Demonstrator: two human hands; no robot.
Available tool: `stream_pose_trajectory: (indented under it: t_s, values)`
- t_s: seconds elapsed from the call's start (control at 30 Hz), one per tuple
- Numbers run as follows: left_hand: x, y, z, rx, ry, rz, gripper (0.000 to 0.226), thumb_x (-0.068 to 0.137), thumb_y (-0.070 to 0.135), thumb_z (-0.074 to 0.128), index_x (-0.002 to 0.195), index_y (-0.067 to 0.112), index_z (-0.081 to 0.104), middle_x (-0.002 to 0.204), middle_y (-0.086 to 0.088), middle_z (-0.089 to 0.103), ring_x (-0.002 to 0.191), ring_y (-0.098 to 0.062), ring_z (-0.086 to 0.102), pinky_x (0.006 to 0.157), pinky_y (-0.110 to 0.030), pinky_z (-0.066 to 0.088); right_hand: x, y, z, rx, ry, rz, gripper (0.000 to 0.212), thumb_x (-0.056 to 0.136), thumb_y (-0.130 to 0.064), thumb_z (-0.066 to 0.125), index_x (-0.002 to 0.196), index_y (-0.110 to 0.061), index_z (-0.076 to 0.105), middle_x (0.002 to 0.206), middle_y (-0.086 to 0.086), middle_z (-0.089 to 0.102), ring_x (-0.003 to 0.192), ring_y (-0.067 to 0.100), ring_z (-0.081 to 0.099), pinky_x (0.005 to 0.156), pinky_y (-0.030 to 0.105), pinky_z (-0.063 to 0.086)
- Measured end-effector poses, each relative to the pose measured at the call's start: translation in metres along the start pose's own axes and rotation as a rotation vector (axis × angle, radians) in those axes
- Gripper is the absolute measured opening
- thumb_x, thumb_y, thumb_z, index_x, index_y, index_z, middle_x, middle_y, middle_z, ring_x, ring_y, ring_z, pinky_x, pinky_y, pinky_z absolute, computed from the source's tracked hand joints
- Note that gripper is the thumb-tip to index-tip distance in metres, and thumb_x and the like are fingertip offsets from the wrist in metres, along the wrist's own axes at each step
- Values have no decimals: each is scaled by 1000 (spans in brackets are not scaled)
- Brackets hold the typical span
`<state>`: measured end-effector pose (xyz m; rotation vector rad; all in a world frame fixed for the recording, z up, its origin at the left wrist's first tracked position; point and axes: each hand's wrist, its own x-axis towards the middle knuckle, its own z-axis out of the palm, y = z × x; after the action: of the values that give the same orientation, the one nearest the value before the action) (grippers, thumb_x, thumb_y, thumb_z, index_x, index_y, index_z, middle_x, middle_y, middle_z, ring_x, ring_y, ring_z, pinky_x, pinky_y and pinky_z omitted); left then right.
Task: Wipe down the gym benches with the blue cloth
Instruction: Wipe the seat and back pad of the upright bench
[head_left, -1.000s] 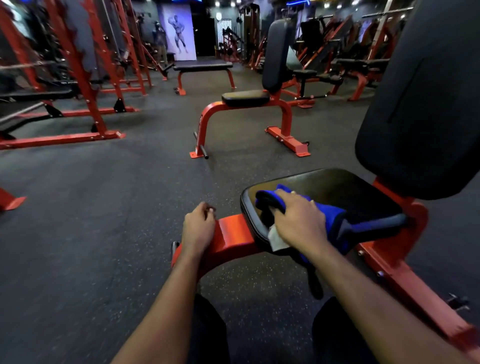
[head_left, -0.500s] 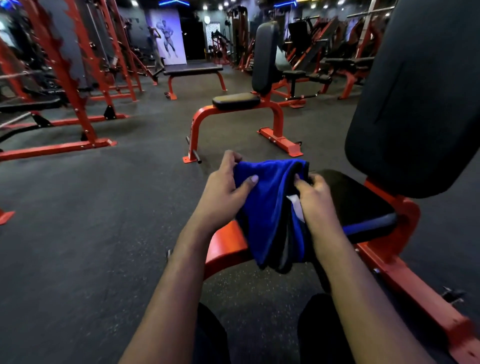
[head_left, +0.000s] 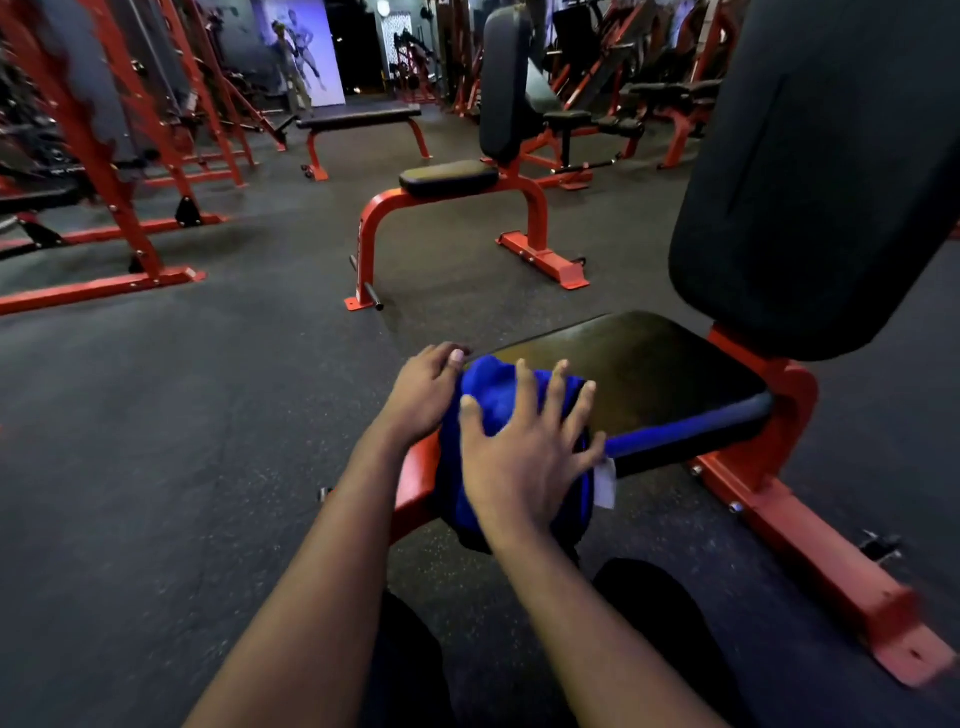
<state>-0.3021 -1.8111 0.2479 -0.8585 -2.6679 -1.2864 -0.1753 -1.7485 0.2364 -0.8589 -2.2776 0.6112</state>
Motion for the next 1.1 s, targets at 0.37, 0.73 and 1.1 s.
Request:
stream_pose_trajectory:
  t_s: [0.37, 0.73, 1.1]
  values:
    - [33, -21, 11, -223, -187, -271, 21, 102, 8, 44, 113, 15, 60, 84, -9, 56, 65, -18, 49, 57, -27, 41, -32, 31, 38, 217, 409, 28, 28, 94, -33, 57, 111, -15, 70, 145, 9, 51, 140, 36, 36, 113, 53, 27]
    - [33, -24, 7, -108, -184, -171, 22, 98, 11, 51, 112, 20, 65, 119, -8, 67, 111, -21, 59, 98, -32, 44, -2, 68, 10, 163, 505, 10, 19, 93, -26, 59, 103, -13, 68, 135, 12, 55, 121, 41, 46, 101, 46, 34]
    - [23, 85, -10, -256, -366, 55, 54, 101, 52, 35, 107, 14, 72, 106, 1, 70, 101, -13, 62, 93, -31, 46, 53, 42, -59, 477, 475, -169, 25, 78, -17, 80, 100, -11, 69, 127, 8, 45, 116, 21, 47, 108, 19, 31]
